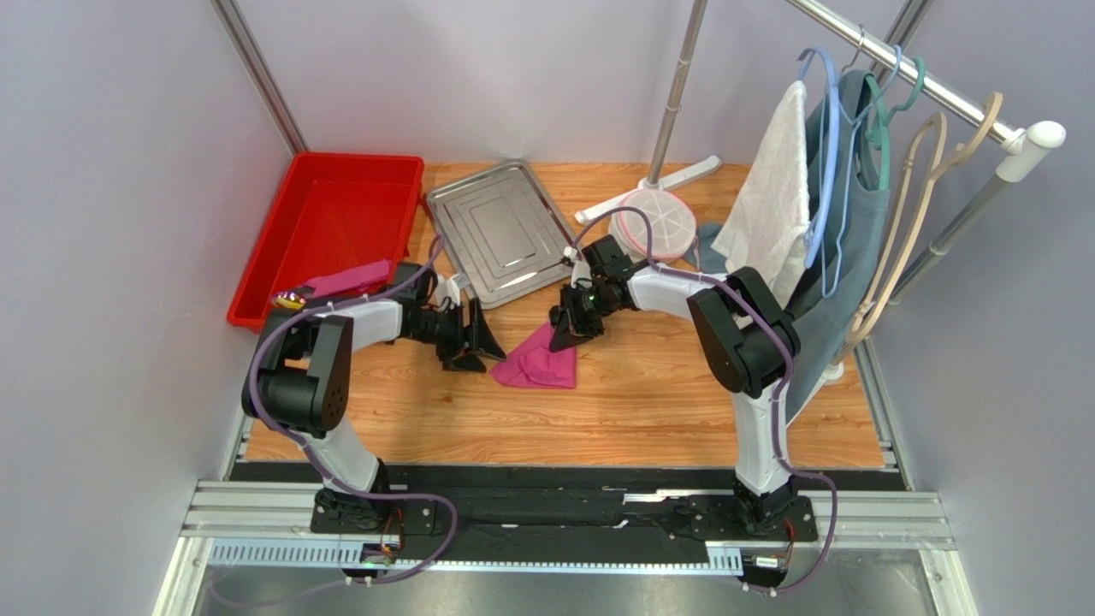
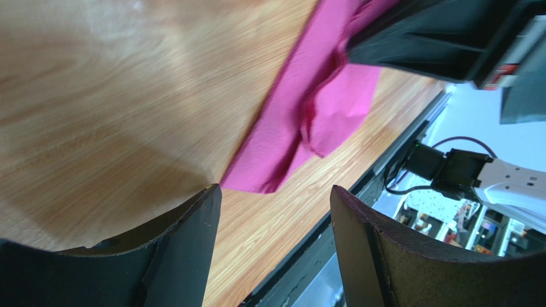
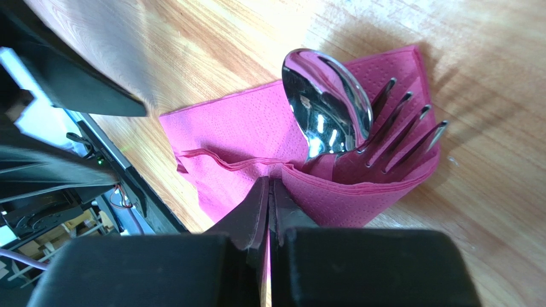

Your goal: Place the utensils on the paper napkin and roll it up

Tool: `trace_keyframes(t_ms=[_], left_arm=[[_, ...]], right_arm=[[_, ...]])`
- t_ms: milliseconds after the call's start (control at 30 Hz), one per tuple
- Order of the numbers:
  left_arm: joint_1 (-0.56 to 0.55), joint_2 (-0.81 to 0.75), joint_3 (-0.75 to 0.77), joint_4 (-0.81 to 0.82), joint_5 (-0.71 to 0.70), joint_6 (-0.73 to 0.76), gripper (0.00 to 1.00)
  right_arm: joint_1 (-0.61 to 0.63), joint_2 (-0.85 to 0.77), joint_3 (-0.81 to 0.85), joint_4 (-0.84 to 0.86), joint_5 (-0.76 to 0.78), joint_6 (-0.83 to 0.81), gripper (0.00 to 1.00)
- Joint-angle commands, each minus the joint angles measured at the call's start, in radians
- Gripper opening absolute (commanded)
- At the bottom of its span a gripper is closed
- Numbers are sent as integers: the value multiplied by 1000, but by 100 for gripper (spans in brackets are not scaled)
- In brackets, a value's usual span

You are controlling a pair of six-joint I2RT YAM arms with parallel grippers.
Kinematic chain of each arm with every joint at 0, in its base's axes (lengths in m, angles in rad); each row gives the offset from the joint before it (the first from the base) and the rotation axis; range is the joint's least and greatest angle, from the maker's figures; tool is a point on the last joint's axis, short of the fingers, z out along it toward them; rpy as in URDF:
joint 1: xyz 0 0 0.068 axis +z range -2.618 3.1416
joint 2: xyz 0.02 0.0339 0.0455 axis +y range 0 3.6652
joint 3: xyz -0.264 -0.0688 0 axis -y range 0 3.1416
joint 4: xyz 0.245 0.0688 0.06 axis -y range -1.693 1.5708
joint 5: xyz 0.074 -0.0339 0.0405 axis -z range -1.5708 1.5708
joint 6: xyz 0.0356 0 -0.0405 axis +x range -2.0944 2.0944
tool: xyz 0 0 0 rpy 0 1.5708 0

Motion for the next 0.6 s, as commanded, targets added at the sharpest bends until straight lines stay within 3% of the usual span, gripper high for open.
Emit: trace_keyframes(t_ms=[0,267,400,567], left_arm=[[-24,67,-12,-31,-36,10,72],[-116,205,20,128,43,-79,68],[-122,210,28,315,74,-147,69],[-148,236,71,409,89,-182,70]], right_arm=[[23,40,-13,-27,171,-70,0],[23,49,12,-42,172,-70,0],[23,56,13,-44,172,-70,0],[23,61,12,-42,172,-68,0]])
